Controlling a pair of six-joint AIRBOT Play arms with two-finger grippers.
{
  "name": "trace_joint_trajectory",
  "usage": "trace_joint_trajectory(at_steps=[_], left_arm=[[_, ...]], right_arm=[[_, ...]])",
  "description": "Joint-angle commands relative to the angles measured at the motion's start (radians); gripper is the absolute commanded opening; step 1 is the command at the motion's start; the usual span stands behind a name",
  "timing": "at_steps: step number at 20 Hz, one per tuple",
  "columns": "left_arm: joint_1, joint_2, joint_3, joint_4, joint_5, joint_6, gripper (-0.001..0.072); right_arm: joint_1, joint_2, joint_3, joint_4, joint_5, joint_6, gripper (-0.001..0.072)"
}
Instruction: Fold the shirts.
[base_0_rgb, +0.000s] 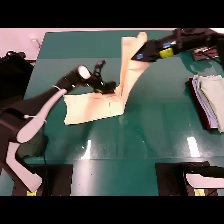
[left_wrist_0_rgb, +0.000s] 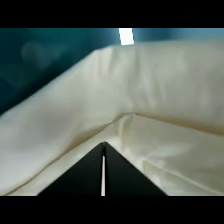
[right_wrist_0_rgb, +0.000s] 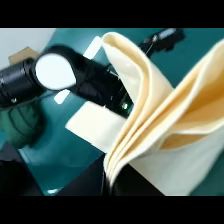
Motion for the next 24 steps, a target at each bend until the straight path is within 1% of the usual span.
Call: trace_joint_trajectory(at_steps=[1,3,4,5,6,7,9,10,11,13,14,16,17,18,19,21,24], left_arm=[[0.154,0.135,0.079,0.132,-0.118,0.002,0.0024],[0.255,0.258,0.1,0.197,-0.142,0.003,0.0025],[0.299,0.322,0.101,0.229,-0.142,0.003,0.0024],[0.335,0.373,0.101,0.257,-0.143,0.002,0.0025],[0.366,0.42,0.101,0.28,-0.143,0.003,0.0024],[0.388,0.454,0.101,0.292,-0.146,0.003,0.0025],[0.415,0.498,0.101,0.295,-0.162,0.003,0.0025],[0.417,0.505,0.101,0.295,-0.171,0.003,0.0025],[0.417,0.505,0.1,0.294,-0.185,0.003,0.0025],[0.408,0.503,0.1,0.289,-0.214,0.004,0.0025],[0.398,0.499,0.099,0.288,-0.214,0.004,0.0024],[0.369,0.494,0.09,0.287,-0.21,0.01,0.0024],[0.35,0.489,0.089,0.288,-0.209,0.011,0.0025],[0.333,0.49,0.08,0.288,-0.193,0.011,0.0025],[0.312,0.489,0.069,0.289,-0.172,0.012,0.0024],[0.282,0.49,0.047,0.288,-0.143,0.011,0.0025],[0.27,0.489,0.023,0.281,-0.133,0.011,0.0025]], right_arm=[[0.154,-0.073,0.007,0.121,-0.119,-0.041,0.0019],[0.274,-0.16,0.011,0.203,-0.215,-0.11,0.0019],[0.332,-0.216,0.037,0.212,-0.248,-0.132,0.0019],[0.385,-0.286,0.085,0.201,-0.269,-0.137,0.0061],[0.42,-0.35,0.134,0.201,-0.272,-0.149,0.0289],[0.44,-0.408,0.186,0.205,-0.246,-0.148,0.0472],[0.43,-0.459,0.249,0.196,-0.156,-0.135,0.0467],[0.405,-0.457,0.245,0.161,-0.118,-0.117,0.0454],[0.368,-0.441,0.22,0.089,-0.079,-0.105,0.0454],[0.276,-0.375,0.1,-0.067,-0.047,-0.074,0.0454],[0.221,-0.337,0.025,-0.121,-0.053,-0.067,0.0454],[0.091,-0.262,-0.147,-0.208,-0.075,-0.017,0.0454],[0.033,-0.24,-0.222,-0.206,-0.088,-0.003,0.0471],[-0.021,-0.23,-0.291,-0.181,-0.095,0.002,0.0592],[-0.06,-0.234,-0.341,-0.146,-0.096,0.002,0.0609],[-0.097,-0.269,-0.41,-0.064,-0.111,0.001,0.0608],[-0.054,-0.359,-0.413,0.056,-0.146,-0.017,0.0606]])
